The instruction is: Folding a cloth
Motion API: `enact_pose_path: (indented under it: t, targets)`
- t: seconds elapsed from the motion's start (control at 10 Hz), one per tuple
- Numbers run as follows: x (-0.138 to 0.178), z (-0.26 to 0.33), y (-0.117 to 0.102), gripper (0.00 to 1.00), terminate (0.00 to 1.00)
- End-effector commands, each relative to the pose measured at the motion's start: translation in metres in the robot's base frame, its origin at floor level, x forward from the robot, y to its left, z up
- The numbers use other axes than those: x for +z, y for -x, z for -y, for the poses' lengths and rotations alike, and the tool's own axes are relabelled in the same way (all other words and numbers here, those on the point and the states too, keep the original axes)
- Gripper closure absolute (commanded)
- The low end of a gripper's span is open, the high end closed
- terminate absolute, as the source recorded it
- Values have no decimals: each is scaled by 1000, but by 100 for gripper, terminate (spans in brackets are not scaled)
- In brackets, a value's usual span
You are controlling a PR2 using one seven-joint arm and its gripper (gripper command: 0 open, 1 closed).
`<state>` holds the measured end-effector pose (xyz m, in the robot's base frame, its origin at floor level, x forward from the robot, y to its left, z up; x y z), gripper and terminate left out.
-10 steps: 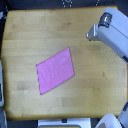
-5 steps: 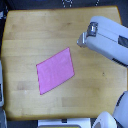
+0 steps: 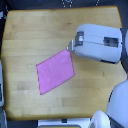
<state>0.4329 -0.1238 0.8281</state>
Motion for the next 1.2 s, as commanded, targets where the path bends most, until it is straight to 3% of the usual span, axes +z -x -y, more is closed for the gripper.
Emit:
enact_pose_path:
  t: [0.0,1.1]
  targets:
    - [-39,-36,8,0,0]
    - [-99,-39,19,0,0]
